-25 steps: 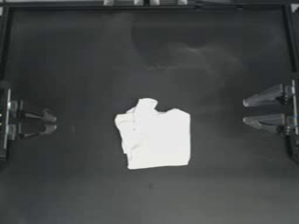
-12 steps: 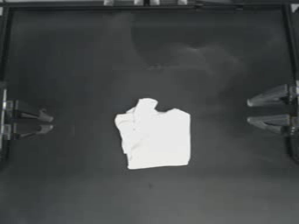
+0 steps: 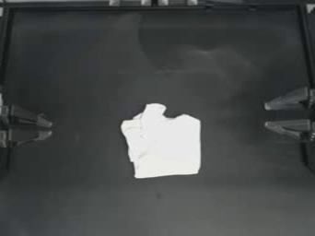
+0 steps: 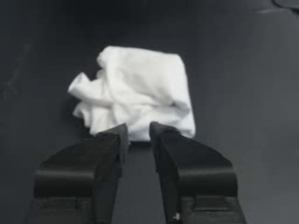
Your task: Fold shirt
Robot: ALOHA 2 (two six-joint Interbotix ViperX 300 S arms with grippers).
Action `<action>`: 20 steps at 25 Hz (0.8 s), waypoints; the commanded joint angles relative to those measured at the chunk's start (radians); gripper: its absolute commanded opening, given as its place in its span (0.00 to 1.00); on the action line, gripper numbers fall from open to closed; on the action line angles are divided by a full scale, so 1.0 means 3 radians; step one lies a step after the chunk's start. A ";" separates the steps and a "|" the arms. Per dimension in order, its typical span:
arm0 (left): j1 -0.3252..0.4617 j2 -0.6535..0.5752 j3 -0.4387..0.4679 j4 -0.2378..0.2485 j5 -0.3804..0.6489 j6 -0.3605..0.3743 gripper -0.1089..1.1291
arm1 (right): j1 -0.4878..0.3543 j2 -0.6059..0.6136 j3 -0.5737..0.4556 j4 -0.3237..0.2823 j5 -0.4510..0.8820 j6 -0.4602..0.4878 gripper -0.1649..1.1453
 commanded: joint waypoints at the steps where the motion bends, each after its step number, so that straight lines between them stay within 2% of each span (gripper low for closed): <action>1: 0.0015 -0.0010 -0.0020 0.0010 -0.0020 0.0005 0.63 | -0.0026 -0.0020 -0.0026 -0.0077 -0.0010 0.0000 0.74; 11: 0.0143 -0.0220 0.0087 0.0010 -0.0005 0.0005 0.63 | -0.0087 -0.0118 0.0026 -0.0133 0.0102 -0.0005 0.74; 20: 0.0148 -0.0358 0.0153 0.0010 -0.0015 0.0005 0.63 | -0.0087 -0.0194 0.0041 -0.0164 0.0118 -0.0005 0.74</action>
